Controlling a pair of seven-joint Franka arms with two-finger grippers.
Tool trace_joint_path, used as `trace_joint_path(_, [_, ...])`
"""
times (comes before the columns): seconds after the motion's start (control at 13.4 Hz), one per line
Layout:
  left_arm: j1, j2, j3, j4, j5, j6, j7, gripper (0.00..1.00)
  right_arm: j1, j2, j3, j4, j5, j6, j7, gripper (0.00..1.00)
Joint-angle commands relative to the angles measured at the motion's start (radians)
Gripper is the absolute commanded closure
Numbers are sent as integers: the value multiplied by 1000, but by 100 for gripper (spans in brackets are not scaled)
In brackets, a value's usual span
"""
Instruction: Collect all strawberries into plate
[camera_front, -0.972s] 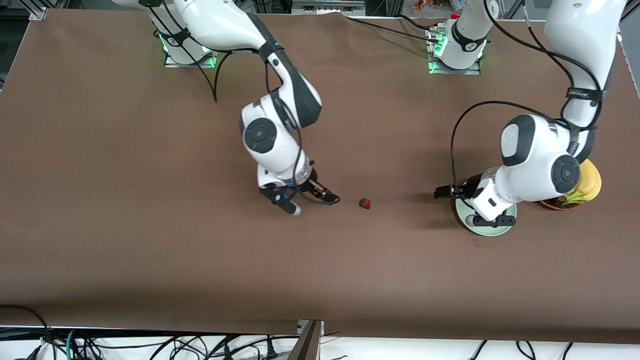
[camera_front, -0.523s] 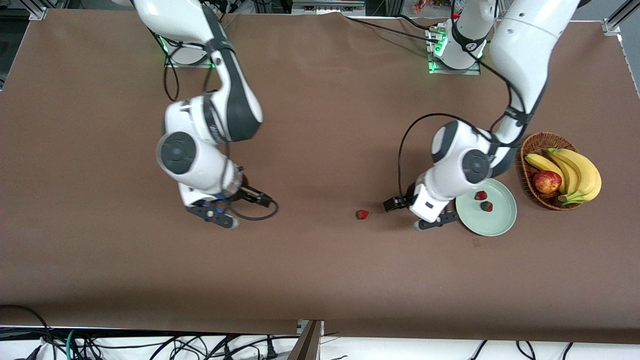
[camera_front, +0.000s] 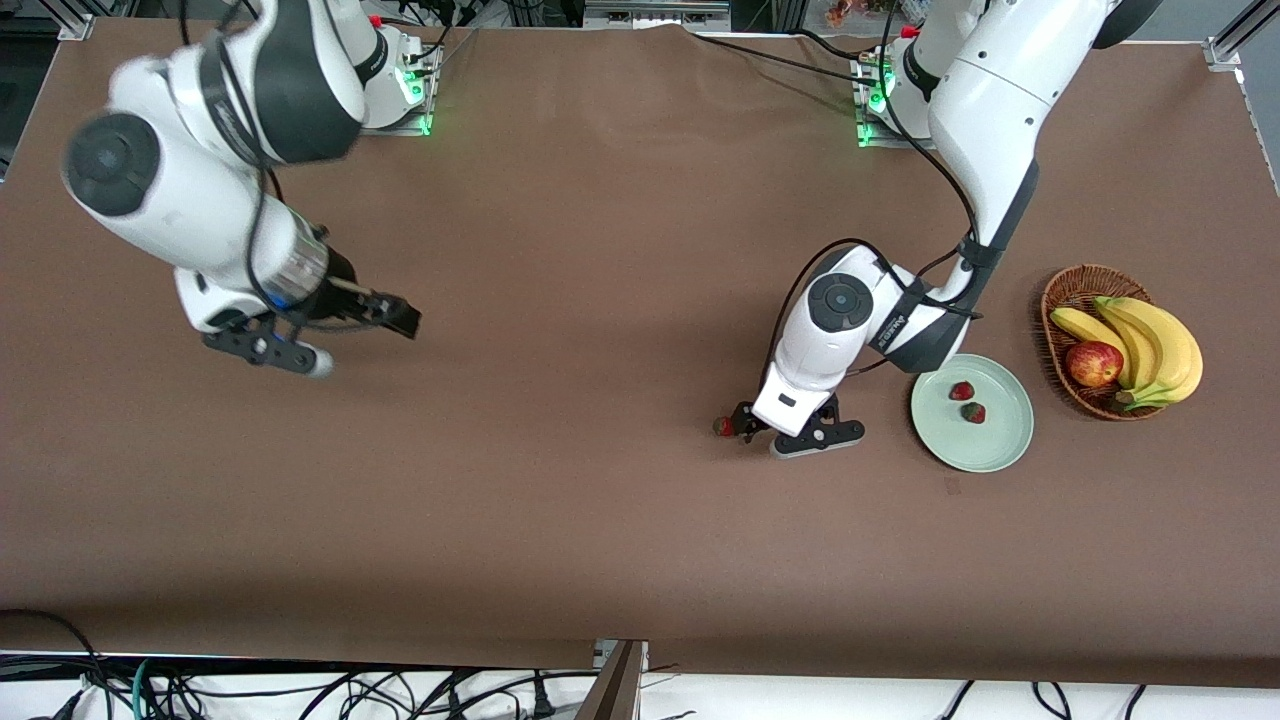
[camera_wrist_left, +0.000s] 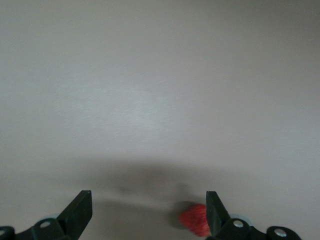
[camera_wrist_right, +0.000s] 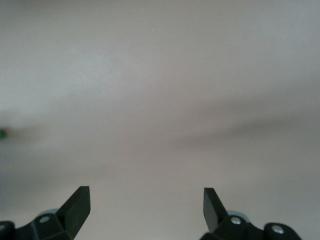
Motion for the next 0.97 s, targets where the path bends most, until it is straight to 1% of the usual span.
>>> trace_joint_path(0.0, [-63,58,17,47,40,1,-26,0,-21,-47,-29,-10,-59,-24,-231,0])
trace_joint_path(0.07, [-99,90,18,54,40,26,-29,0,-87,-47,-20,11,-50,-45,-302,0])
trace_joint_path(0.15, [-116,101,26,67,41,47,-28,0,-129,-45,0,48,-47,-91,-323,0])
trace_joint_path(0.22, [-117,104,26,67,41,48,-23,0,-179,-45,43,77,-52,-151,-309,0])
trace_joint_path(0.3, [-111,106,26,66,44,48,-14,2,-248,-48,103,85,-52,-188,-300,0])
trace_joint_path(0.45, [-114,106,28,67,56,49,-9,24,-411,-93,260,83,-58,-201,-289,0])
trace_joint_path(0.52, [-106,106,26,67,102,49,-9,26,-503,-105,352,80,-63,-204,-273,0])
trace_joint_path(0.6, [-98,106,26,67,148,49,-11,26,-584,-120,441,79,-82,-219,-254,0])
trace_joint_path(0.67, [-95,107,26,67,168,51,-11,25,-649,-137,526,73,-124,-224,-248,0])
trace_joint_path(0.75, [-95,112,26,67,170,51,-11,25,-699,-157,592,47,-141,-222,-239,0])
trace_joint_path(0.82, [-95,121,26,69,167,51,-11,25,-732,-178,627,18,-142,-210,-226,0])
trace_joint_path(0.9, [-100,132,26,70,165,51,-11,25,-740,-186,635,11,-142,-207,-228,0])
